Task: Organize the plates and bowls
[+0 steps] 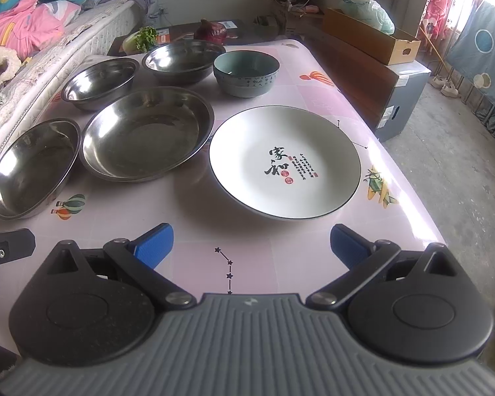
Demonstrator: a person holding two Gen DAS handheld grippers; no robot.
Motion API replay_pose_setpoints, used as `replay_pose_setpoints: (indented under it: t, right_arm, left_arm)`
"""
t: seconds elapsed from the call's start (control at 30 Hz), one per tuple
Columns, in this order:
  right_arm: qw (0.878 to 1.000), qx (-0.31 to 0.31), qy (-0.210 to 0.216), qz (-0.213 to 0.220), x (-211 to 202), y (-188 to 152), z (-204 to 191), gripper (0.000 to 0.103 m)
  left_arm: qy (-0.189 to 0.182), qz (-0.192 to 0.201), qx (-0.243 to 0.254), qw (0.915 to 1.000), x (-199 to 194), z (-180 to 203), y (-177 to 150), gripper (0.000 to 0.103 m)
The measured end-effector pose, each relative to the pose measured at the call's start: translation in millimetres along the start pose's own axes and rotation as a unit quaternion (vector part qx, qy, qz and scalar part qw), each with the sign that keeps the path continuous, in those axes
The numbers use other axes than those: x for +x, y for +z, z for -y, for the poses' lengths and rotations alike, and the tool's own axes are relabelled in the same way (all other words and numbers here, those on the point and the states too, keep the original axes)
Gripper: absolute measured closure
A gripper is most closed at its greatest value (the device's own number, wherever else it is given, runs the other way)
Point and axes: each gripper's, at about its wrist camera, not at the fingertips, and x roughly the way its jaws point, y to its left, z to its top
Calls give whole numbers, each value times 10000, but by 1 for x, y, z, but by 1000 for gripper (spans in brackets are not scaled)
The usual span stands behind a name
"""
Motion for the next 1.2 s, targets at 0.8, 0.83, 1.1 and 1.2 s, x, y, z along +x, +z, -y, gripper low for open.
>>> replay_pose_setpoints:
  t: [0.8, 0.83, 1.1, 1.2]
  right_arm:
    - [9998, -189, -30, -60, 5, 3, -14, 1]
    - [9998, -206, -31, -64, 5, 3, -14, 1]
    - [9993, -364, -39, -95, 7, 3, -21, 1]
    - [9990, -421, -36, -120, 8, 2, -23, 1]
  left_arm:
    - [-5, -42, -117, 9999, 4, -10, 3, 3]
    - [-4, -41, -122, 9999, 4, -11, 3, 3]
    - [-7, -47, -139, 9999, 4, -12, 4, 3]
    - [-8, -53, -160, 9999, 5, -14, 4, 3]
